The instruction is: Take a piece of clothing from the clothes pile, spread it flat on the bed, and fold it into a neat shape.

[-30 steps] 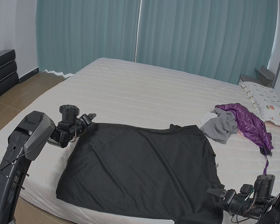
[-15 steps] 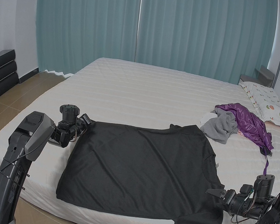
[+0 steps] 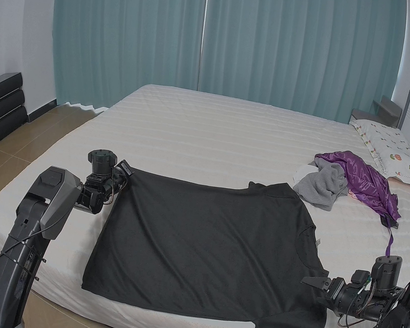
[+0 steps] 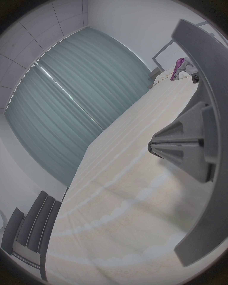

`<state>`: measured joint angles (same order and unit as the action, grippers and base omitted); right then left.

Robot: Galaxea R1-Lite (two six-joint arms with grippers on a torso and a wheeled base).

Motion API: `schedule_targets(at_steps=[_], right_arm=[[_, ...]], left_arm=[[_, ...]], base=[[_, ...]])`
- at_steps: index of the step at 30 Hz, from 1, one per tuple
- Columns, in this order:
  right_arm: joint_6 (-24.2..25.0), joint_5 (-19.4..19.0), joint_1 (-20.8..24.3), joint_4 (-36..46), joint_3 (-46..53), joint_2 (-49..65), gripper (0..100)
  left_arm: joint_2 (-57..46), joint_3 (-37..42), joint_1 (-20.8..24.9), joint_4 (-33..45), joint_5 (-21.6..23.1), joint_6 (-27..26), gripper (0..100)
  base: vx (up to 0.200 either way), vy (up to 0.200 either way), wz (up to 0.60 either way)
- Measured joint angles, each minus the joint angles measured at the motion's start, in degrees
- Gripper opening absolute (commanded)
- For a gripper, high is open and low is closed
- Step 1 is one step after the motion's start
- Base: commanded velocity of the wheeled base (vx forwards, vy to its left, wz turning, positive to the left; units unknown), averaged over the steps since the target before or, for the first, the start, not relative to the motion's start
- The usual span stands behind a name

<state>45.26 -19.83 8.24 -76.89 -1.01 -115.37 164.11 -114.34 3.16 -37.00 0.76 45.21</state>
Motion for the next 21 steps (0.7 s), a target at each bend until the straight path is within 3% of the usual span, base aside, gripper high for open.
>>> schedule_targets(at_steps=[17, 18, 21], right_arm=[[0.02, -0.01, 0.6, 0.11, 0.0, -0.04, 100], [0.0, -0.01, 0.71, 0.09, 0.0, -0.04, 100], [0.09, -0.01, 0.82, 0.09, 0.0, -0.04, 100]], left_arm=[[0.77, -0.27, -0.62, -5.8, 0.8, 0.2, 0], [0.78, -0.27, -0.62, -5.75, 0.85, 0.2, 100], [0.83, -0.27, -0.55, -5.39, 0.85, 0.2, 100]], base=[[0.0, 0.0, 0.0], [0.0, 0.0, 0.0], [0.0, 0.0, 0.0]])
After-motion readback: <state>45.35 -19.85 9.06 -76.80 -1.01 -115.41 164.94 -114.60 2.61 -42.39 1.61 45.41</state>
